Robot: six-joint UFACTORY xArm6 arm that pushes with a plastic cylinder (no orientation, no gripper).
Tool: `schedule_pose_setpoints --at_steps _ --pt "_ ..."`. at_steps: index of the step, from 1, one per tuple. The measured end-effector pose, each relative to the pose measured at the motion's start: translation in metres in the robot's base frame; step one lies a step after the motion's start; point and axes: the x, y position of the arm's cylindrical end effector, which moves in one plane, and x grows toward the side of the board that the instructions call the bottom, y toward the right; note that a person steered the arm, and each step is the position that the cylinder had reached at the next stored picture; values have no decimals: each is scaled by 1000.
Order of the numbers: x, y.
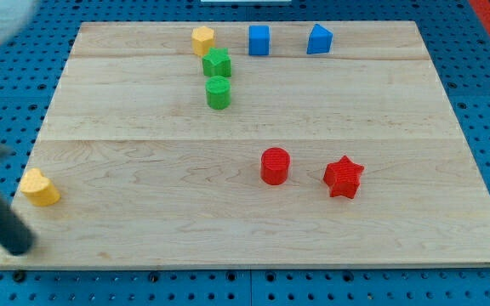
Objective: Move the yellow heart towards the left of the yellow hexagon
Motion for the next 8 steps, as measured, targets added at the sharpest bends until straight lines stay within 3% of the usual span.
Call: schedule_pose_setpoints --at_steps 1,3,4,5,6,7,8 --pt "-26 18" --pt "-131 30" --pt "-139 51" --pt "-228 54" --pt "-263 84" --pt "-285 53" --pt "-304 90"
